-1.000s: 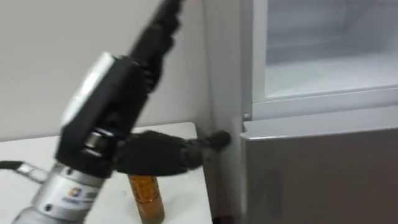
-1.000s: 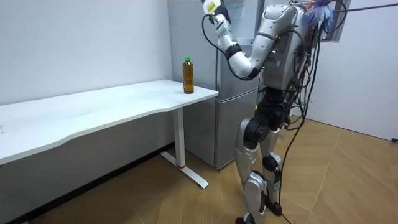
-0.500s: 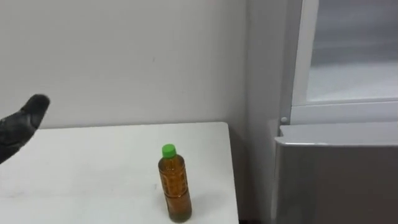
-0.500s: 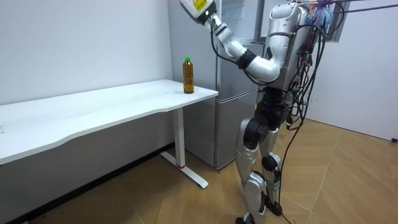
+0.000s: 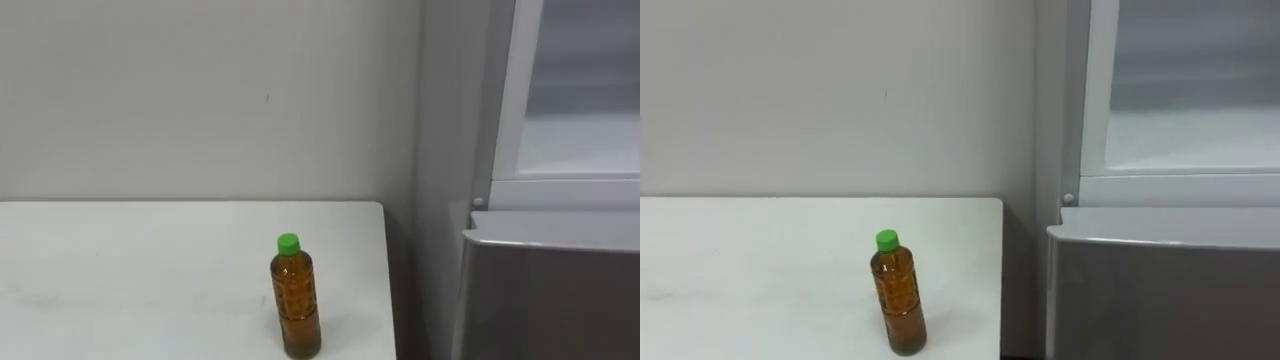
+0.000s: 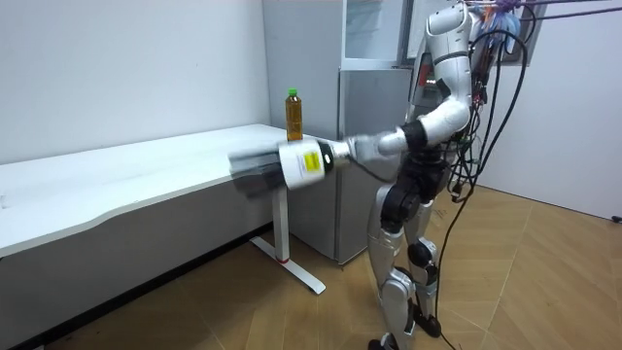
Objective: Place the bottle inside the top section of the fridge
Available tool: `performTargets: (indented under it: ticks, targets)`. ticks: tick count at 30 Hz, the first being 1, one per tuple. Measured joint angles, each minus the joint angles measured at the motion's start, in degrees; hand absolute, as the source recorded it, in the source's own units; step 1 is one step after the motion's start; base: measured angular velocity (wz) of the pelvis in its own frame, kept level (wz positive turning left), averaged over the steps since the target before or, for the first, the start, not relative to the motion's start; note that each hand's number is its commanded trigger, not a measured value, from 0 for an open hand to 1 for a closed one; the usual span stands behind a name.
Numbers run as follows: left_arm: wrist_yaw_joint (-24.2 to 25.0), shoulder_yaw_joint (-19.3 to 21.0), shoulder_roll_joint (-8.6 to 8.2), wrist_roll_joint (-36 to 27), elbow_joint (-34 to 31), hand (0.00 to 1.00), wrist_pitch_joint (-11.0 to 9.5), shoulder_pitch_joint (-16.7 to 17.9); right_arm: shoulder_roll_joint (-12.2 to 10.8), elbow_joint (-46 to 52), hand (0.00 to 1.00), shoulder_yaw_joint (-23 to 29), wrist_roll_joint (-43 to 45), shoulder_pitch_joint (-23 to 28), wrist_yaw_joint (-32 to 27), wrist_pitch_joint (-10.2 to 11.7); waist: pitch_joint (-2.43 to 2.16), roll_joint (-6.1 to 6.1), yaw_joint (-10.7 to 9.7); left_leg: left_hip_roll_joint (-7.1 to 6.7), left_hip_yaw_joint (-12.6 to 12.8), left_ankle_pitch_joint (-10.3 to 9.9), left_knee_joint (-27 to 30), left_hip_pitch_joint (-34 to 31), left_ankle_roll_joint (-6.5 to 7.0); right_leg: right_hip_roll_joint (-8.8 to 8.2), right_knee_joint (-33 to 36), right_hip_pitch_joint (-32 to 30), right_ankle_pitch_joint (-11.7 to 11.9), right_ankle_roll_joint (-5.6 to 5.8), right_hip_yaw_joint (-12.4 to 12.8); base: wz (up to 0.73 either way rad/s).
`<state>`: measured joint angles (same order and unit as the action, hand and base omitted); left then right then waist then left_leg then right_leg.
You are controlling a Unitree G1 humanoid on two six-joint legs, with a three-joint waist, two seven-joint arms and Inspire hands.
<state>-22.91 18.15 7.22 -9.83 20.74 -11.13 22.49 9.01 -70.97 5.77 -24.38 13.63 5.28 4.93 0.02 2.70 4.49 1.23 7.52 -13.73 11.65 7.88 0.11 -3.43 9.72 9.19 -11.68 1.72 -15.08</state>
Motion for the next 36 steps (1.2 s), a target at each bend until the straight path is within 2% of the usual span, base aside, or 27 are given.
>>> performTargets:
  ticks: [2, 3, 5, 11, 14, 19, 21, 25, 28, 32, 36]
  targets:
    - [1.5, -2.5, -0.04, -0.9, 8.8, 0.00, 0.1, 0.0, 0.1, 0.2, 0.00, 0.0, 0.2, 0.1, 1.0, 0.0, 0.12, -0.53, 0.1, 0.17, 0.0, -0.3, -0.1, 0.3, -0.17, 0.24, 0.1, 0.1, 0.0, -0.07, 0.1, -0.02]
    - [2.0, -2.9, -0.08, -0.7, 10.6, 0.00, 0.1, 0.1, 0.1, 0.1, 0.00, 0.0, 0.2, 0.2, 1.2, 0.0, 0.08, -0.62, 0.1, 0.20, 0.0, -0.3, -0.1, 0.3, -0.21, 0.28, 0.1, 0.1, 0.0, -0.09, 0.1, -0.05]
    - [3.2, -4.0, -0.06, -0.4, 19.3, 0.00, 0.0, 0.0, 0.3, -0.1, 0.00, 0.0, 0.2, 0.1, 1.9, 0.0, 0.08, -0.83, 0.0, 0.27, 0.2, -0.4, -0.1, 0.5, -0.26, 0.39, 0.1, 0.3, -0.1, -0.16, 0.6, -0.06]
    - [5.0, -7.4, -0.11, 0.6, 30.9, 0.00, 0.4, 1.2, 0.3, -0.1, 0.00, -0.5, -0.4, 0.4, 1.7, 0.0, 0.09, -0.88, -1.2, 0.27, 0.5, -0.5, -0.2, 0.3, -0.24, 0.39, 0.1, 0.0, -0.1, -0.15, 0.8, -0.01]
    - [6.0, -8.9, -0.10, 1.1, 34.9, 0.00, 1.9, 0.7, 0.4, -0.2, 0.00, -1.1, -0.6, 0.1, 1.7, -0.1, 0.09, -0.90, -1.3, 0.27, 0.6, -0.5, -0.3, 0.3, -0.24, 0.39, 0.0, 0.0, -0.1, -0.14, 0.8, 0.00]
    - [6.7, -9.5, -0.32, 4.7, 37.4, 0.00, 4.8, 0.6, 0.4, -0.1, 0.00, -1.0, -1.3, 0.5, 2.0, -0.1, 0.09, -0.81, -1.9, 0.26, 1.0, -0.5, -0.5, 0.6, -0.24, 0.34, 0.0, 0.0, -0.1, -0.14, 0.9, -0.02]
    - [7.6, -9.5, -0.32, 8.0, 39.7, 0.00, 5.2, 0.2, 0.2, -0.1, 0.00, -0.4, -1.4, 0.3, 2.3, 0.0, 0.08, -0.70, -2.9, 0.26, 1.0, -0.5, -0.5, 0.7, -0.24, 0.33, 0.0, 0.2, -0.1, -0.13, 0.9, 0.00]
    - [9.6, -11.3, -0.35, 15.2, 43.6, 0.00, 7.7, -1.9, 0.1, -0.4, 0.00, 0.0, -2.2, -0.1, 2.3, 0.0, 0.11, -0.43, -4.6, 0.30, 1.2, -0.4, -0.9, 0.8, -0.24, 0.37, 0.0, 0.0, -0.1, -0.13, 1.1, -0.01]
    - [10.3, -12.8, -0.74, 19.1, 43.6, 0.00, 9.4, -3.2, -0.1, -0.9, 0.00, -0.1, -2.3, -0.7, 1.9, -0.1, 0.11, -0.43, -5.7, 0.34, 1.6, -0.4, -0.8, 0.8, -0.24, 0.43, 0.1, -0.2, -0.1, -0.13, 1.5, -0.06]
    - [12.4, -14.4, -0.81, 21.1, 43.4, 0.00, 11.6, -5.7, -0.2, -1.3, 0.00, -0.1, -2.3, -1.2, 1.5, -0.7, 0.03, -0.73, -6.4, 0.33, 2.0, -0.4, -0.8, 0.7, -0.23, 0.45, 0.2, -0.5, -0.1, -0.13, 2.2, -0.06]
    - [13.7, -15.1, -0.91, 23.2, 43.4, 0.00, 12.0, -7.5, -0.2, -1.2, 0.00, -0.1, -2.1, -1.2, 1.6, -0.8, -0.09, -1.17, -6.6, 0.35, 2.7, -0.4, -0.8, 0.7, -0.23, 0.45, 0.3, -0.9, -0.1, -0.11, 2.5, -0.09]
